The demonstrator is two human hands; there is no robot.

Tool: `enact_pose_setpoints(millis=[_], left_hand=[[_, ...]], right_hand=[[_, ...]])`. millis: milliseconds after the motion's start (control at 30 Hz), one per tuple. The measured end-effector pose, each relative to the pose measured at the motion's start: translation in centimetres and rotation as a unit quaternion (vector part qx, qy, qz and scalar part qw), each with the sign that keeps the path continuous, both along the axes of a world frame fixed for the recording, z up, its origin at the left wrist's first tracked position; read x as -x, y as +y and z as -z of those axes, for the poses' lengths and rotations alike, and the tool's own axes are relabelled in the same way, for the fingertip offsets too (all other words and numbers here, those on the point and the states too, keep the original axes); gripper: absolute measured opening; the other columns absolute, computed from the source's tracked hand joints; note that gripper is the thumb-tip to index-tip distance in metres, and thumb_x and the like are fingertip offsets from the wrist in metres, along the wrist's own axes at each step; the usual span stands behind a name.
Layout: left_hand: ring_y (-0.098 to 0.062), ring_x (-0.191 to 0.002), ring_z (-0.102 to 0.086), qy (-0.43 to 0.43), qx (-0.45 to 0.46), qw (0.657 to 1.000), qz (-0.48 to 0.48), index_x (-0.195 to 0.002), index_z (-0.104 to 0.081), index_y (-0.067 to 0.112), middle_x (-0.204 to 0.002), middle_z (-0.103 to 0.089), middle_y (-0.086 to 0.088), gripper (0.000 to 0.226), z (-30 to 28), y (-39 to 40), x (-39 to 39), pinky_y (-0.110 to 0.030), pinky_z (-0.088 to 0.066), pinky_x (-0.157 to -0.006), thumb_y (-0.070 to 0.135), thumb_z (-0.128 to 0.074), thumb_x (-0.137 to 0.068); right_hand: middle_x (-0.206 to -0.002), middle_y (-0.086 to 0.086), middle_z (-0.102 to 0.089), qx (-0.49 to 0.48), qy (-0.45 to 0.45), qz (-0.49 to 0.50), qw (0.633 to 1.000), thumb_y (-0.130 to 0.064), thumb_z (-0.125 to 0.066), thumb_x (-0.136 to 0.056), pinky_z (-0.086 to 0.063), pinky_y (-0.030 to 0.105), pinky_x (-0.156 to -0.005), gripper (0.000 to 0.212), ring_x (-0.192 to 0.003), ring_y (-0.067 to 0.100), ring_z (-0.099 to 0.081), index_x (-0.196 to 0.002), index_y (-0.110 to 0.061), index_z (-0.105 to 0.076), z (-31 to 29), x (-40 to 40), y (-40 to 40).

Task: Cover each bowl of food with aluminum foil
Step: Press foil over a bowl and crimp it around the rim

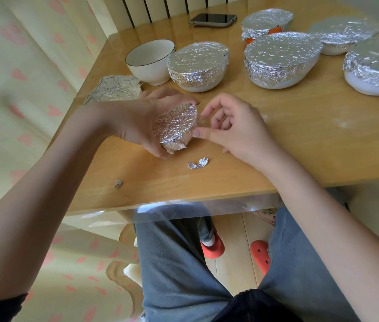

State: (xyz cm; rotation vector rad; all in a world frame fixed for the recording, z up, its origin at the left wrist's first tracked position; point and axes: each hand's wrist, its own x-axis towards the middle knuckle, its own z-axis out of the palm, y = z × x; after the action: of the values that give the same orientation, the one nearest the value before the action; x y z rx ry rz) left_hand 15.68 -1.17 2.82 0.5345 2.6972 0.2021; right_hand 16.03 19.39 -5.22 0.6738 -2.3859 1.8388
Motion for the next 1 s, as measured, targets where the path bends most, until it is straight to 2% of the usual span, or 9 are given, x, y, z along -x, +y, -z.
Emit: enact_pose_setpoints(millis=[200, 400, 500, 600, 667, 733, 833, 933, 1000], left_hand=[[-0.006, -0.135, -0.016, 0.007, 0.009, 1.0, 0.007, -0.139, -0.016, 0.063, -0.146, -0.014, 0.028, 0.115, 0.1, 0.0, 0.0, -0.034, -0.025, -0.105, 0.03, -0.092, -0.059], [-0.01, -0.138, -0.015, 0.004, 0.009, 1.0, 0.006, -0.135, -0.015, 0.068, -0.144, -0.014, 0.031, 0.114, 0.0, 0.0, 0.0, -0.037, -0.024, -0.109, 0.035, -0.091, -0.057], [-0.008, -0.136, -0.014, 0.0, 0.01, 1.0, 0.003, -0.129, -0.011, 0.072, -0.145, -0.014, 0.03, 0.115, -0.1, 0.1, -0.1, -0.035, -0.024, -0.106, 0.032, -0.092, -0.057], [-0.006, -0.134, -0.014, -0.003, 0.013, 1.0, -0.002, -0.13, -0.012, 0.072, -0.144, -0.015, 0.029, 0.116, -0.1, 0.2, -0.2, -0.034, -0.025, -0.105, 0.032, -0.091, -0.055], [-0.007, -0.133, -0.016, -0.002, 0.016, 1.0, -0.02, -0.135, -0.015, 0.067, -0.143, -0.016, 0.027, 0.114, -0.3, 0.5, -0.4, -0.033, -0.026, -0.105, 0.034, -0.089, -0.055], [-0.015, -0.132, -0.024, 0.017, 0.029, 0.998, -0.05, -0.14, -0.019, 0.059, -0.145, -0.02, 0.017, 0.11, -0.4, 1.0, -0.5, -0.036, -0.029, -0.105, 0.04, -0.088, -0.057], [-0.033, -0.134, -0.031, 0.041, 0.091, 0.99, -0.103, -0.145, -0.014, 0.05, -0.147, -0.024, 0.001, 0.113, -0.6, 2.4, -1.0, -0.046, -0.034, -0.104, 0.064, -0.079, -0.054], [-0.038, -0.148, -0.005, 0.01, 0.18, 0.976, -0.124, -0.146, 0.018, 0.052, -0.161, -0.008, -0.006, 0.141, -1.0, 3.3, -1.8, -0.057, -0.024, -0.111, 0.084, -0.066, -0.038], [-0.033, -0.147, 0.022, 0.008, 0.183, 0.977, -0.107, -0.136, 0.032, 0.058, -0.163, 0.017, -0.004, 0.147, -1.6, 3.0, -2.0, -0.06, -0.011, -0.115, 0.079, -0.071, -0.033]], right_hand=[[-0.065, -0.009, -0.057, -0.023, 0.044, 0.013, 0.999, -0.023, -0.086, -0.065, -0.049, 0.019, -0.047, 0.028, -0.058, 0.003, -0.048, -0.078, -0.014, -0.063, -0.6, 0.9, -0.8], [-0.066, -0.008, -0.062, -0.081, 0.082, -0.044, 0.992, -0.024, -0.087, -0.062, -0.052, 0.03, -0.057, 0.027, -0.062, 0.007, -0.054, -0.07, -0.018, -0.062, -1.6, 2.6, -0.3], [-0.061, -0.014, -0.054, -0.141, 0.113, -0.06, 0.982, -0.039, -0.087, -0.056, -0.044, 0.028, -0.058, 0.039, -0.058, 0.002, -0.046, -0.065, -0.028, -0.05, -2.5, 3.8, 0.0], [-0.055, -0.01, -0.048, -0.178, 0.122, -0.065, 0.974, -0.053, -0.082, -0.048, -0.032, 0.023, -0.052, 0.048, -0.054, 0.005, -0.037, -0.06, -0.024, -0.046, -2.8, 4.8, -0.1], [-0.053, -0.009, -0.047, -0.186, 0.121, -0.06, 0.973, -0.055, -0.081, -0.051, -0.029, 0.021, -0.05, 0.048, -0.052, 0.006, -0.035, -0.058, -0.02, -0.048, -2.6, 5.1, -0.1], [-0.051, -0.009, -0.046, -0.186, 0.114, -0.04, 0.975, -0.054, -0.08, -0.058, -0.031, 0.021, -0.051, 0.046, -0.051, 0.006, -0.036, -0.057, -0.018, -0.05, -2.2, 5.0, 0.4], [-0.054, -0.01, -0.049, -0.197, 0.107, 0.001, 0.975, -0.052, -0.077, -0.066, -0.041, 0.031, -0.056, 0.04, -0.052, 0.006, -0.038, -0.06, -0.02, -0.053, -1.9, 3.9, 1.4], [-0.062, -0.011, -0.056, -0.226, 0.1, 0.016, 0.969, -0.053, -0.076, -0.066, -0.045, 0.031, -0.059, 0.033, -0.056, 0.003, -0.047, -0.074, -0.024, -0.061, -2.1, 1.4, 1.8], [-0.069, -0.012, -0.055, -0.279, 0.109, 0.022, 0.954, -0.059, -0.073, -0.067, -0.039, 0.028, -0.059, 0.035, -0.063, 0.003, -0.048, -0.08, -0.029, -0.061, -2.2, -0.5, 1.5]])
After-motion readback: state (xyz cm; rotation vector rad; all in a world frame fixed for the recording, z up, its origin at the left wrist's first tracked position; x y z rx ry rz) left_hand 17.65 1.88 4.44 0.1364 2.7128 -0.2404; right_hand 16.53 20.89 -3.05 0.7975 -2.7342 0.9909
